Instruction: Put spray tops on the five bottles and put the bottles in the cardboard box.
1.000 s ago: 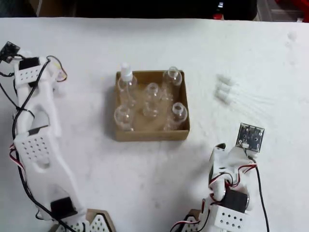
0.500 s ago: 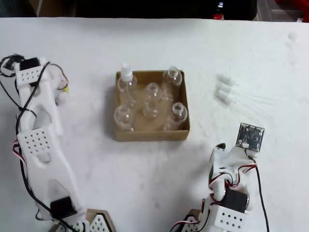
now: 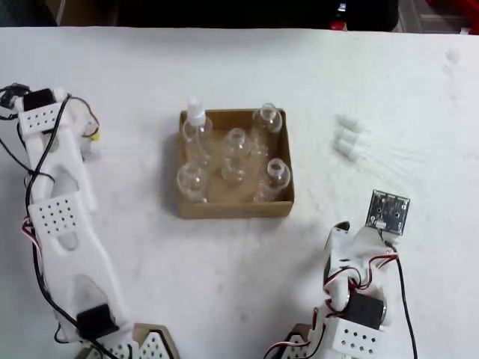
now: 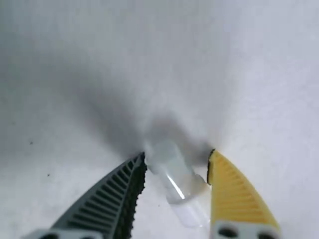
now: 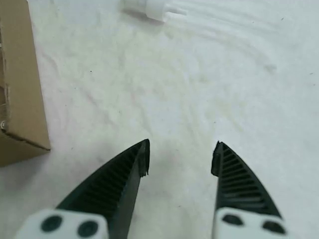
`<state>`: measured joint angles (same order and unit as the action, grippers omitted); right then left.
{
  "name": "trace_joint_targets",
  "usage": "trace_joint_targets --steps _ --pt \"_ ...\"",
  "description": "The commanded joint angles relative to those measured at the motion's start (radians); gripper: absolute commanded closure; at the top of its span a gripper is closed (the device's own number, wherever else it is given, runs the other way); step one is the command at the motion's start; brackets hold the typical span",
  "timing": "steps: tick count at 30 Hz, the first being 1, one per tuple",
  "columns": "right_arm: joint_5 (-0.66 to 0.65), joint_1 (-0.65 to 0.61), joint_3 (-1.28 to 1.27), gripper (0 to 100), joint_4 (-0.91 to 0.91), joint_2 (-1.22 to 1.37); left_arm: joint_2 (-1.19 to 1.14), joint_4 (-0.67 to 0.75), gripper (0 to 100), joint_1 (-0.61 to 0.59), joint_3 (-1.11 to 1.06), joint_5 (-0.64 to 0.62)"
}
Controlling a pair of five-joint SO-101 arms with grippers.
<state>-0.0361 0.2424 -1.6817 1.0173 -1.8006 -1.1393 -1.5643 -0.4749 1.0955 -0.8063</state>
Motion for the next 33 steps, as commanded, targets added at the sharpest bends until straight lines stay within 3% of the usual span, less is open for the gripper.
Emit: trace_joint_targets --steps 1,15,22,33 --pt "0.002 -0.001 -0.008 81.4 0.005 -0.004 -0.005 -0.002 81 -0.016 0.044 -0.012" --pt "0.002 -0.001 -0.008 81.4 0.005 -0.004 -0.005 -0.006 81 0.004 0.044 -0.015" --pt "0.002 -0.001 -0.008 81.4 0.005 -0.004 -0.005 0.011 98 0.019 0.046 0.031" --pt "0.002 -0.001 -0.008 81.4 0.005 -0.004 -0.004 -0.023 98 0.013 0.046 0.077"
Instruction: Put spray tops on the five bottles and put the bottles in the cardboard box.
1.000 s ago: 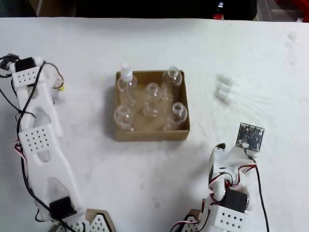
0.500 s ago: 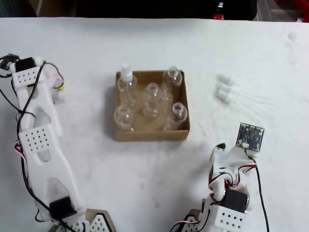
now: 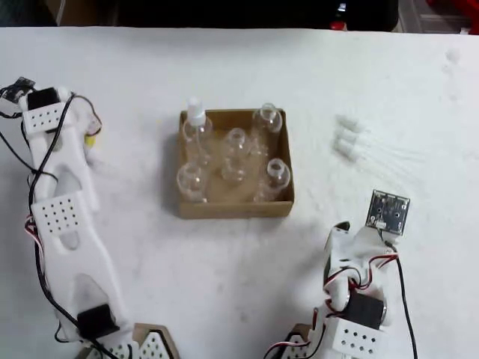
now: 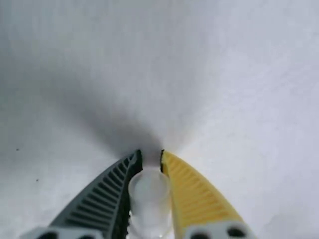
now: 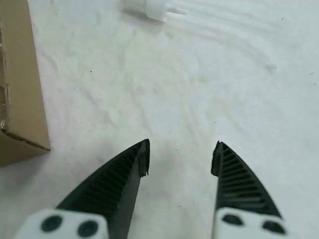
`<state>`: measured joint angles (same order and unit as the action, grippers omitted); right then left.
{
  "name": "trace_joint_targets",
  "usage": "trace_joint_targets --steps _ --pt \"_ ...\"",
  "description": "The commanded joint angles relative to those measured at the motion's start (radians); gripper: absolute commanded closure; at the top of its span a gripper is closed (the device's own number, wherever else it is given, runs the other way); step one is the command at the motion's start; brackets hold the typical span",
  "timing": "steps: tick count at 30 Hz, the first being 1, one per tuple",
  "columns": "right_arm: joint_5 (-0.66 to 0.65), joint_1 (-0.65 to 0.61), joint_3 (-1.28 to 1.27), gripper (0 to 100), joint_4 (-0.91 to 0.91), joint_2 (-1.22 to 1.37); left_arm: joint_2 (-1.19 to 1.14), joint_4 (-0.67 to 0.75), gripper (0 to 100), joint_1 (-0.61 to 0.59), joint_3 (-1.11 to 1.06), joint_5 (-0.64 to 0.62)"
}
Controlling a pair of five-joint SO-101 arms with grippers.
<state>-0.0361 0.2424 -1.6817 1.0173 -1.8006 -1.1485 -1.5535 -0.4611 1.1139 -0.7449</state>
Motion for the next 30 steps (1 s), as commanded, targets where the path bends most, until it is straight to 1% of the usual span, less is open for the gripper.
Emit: trace_joint_targets --steps 1,7,14,16,27,29,30 --pt "0.002 -0.001 -0.008 81.4 0.005 -0.004 0.005 -0.048 98 -0.001 0.028 0.014" --pt "0.002 -0.001 -0.008 81.4 0.007 -0.004 0.005 -0.081 98 -0.001 0.051 0.012" --pt "0.002 -0.001 -0.008 81.4 0.007 -0.004 -0.002 -0.222 98 -0.004 0.279 0.012" --pt "0.002 -0.001 -0.008 81.4 0.007 -0.004 -0.004 -0.227 98 -0.004 0.318 0.012" --pt "0.002 0.001 -0.008 81.4 0.007 -0.004 -0.007 -0.230 97 -0.007 0.318 0.018" --pt "0.002 0.001 -0.008 81.4 0.007 -0.004 -0.007 -0.232 95 -0.007 0.281 0.020" --pt "0.002 0.001 -0.008 81.4 0.007 -0.004 -0.004 -0.232 93 -0.008 0.252 0.020"
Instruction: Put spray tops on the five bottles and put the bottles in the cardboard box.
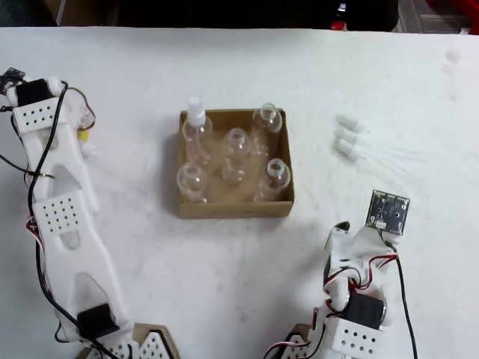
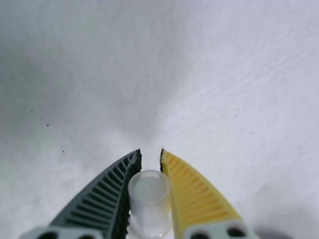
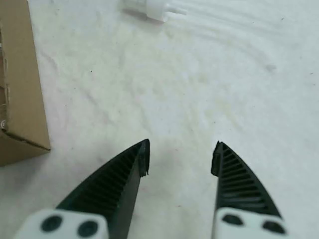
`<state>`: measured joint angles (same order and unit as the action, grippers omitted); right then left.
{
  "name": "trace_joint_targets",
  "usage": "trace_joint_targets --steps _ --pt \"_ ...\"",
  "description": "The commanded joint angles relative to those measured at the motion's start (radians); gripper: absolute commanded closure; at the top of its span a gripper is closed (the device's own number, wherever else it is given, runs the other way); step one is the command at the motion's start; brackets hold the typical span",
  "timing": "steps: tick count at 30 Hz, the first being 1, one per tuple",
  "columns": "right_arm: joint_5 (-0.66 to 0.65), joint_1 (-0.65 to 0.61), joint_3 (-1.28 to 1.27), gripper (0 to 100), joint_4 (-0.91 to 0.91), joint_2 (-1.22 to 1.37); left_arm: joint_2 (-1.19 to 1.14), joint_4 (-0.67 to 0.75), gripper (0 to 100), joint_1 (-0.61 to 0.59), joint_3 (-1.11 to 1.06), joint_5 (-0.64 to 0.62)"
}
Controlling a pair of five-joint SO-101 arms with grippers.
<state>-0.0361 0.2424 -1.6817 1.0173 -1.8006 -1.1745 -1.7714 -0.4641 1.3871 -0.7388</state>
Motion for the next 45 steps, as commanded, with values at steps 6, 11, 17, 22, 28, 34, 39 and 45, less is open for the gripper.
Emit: trace_joint_targets --steps 6,11,17,22,28,34,39,45 --pt "0.002 0.001 -0.008 81.4 0.007 -0.004 0.024 -0.008 72 -0.010 -0.123 0.008" --pt "0.002 0.001 -0.008 81.4 0.016 -0.004 0.030 -0.009 76 -0.010 -0.084 0.011" --pt "0.002 0.001 -0.008 81.4 0.018 -0.004 0.028 -0.011 77 -0.001 -0.061 0.008" --pt "0.002 0.001 -0.008 81.4 0.018 -0.004 0.019 -0.008 77 0.019 -0.095 0.000" --pt "0.002 0.001 -0.008 81.4 0.018 -0.004 0.021 -0.009 77 0.024 -0.112 -0.127" --pt "0.002 0.001 -0.008 81.4 0.018 -0.004 0.021 -0.008 77 0.025 -0.112 -0.129" --pt "0.002 0.001 -0.008 81.4 0.018 -0.004 0.021 -0.006 77 0.041 -0.114 -0.130" --pt "0.002 0.001 -0.008 81.4 0.018 -0.004 0.021 -0.006 78 0.056 -0.112 -0.130"
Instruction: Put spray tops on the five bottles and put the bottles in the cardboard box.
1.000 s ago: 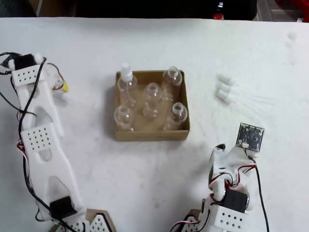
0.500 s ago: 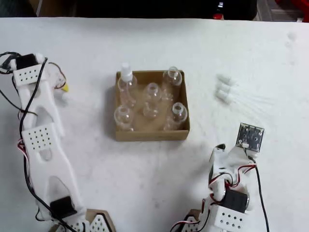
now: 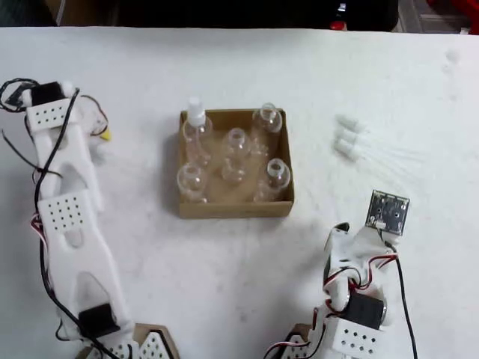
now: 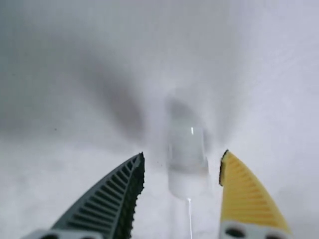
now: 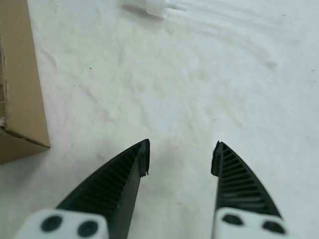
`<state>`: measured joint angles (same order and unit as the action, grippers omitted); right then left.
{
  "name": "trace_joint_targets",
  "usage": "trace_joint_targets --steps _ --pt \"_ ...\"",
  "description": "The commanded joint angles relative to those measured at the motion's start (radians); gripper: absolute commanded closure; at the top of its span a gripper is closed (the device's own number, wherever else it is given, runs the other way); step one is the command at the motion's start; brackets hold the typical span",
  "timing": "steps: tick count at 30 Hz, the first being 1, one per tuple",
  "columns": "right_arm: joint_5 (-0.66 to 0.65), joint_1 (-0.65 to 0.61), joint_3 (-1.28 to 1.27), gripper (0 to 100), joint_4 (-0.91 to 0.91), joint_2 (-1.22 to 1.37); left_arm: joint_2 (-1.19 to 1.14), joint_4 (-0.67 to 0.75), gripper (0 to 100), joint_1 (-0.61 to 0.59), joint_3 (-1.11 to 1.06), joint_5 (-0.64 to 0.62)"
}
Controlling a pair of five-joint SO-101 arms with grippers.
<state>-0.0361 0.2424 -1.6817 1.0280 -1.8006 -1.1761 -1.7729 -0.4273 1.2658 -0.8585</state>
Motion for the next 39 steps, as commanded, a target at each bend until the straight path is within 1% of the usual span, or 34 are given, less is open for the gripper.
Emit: trace_joint_targets --steps 1,3,7,9,14,39 --pt "0.002 0.001 -0.008 81.4 0.007 -0.004 0.022 -0.005 78 0.019 0.009 -0.011" --pt "0.002 0.001 -0.008 81.4 0.007 -0.004 0.022 -0.005 78 0.019 0.009 -0.011" --pt "0.002 0.001 -0.008 81.4 0.007 -0.004 0.022 -0.005 87 0.019 0.009 -0.011" --pt "0.002 0.001 -0.008 81.4 0.007 -0.004 0.022 -0.005 89 0.019 0.009 -0.006" --pt "0.002 0.001 -0.008 81.4 0.007 -0.004 0.022 -0.005 88 0.019 0.009 -0.009" --pt "0.002 0.001 -0.008 81.4 0.008 -0.004 0.019 0.014 88 0.013 -0.002 -0.003"
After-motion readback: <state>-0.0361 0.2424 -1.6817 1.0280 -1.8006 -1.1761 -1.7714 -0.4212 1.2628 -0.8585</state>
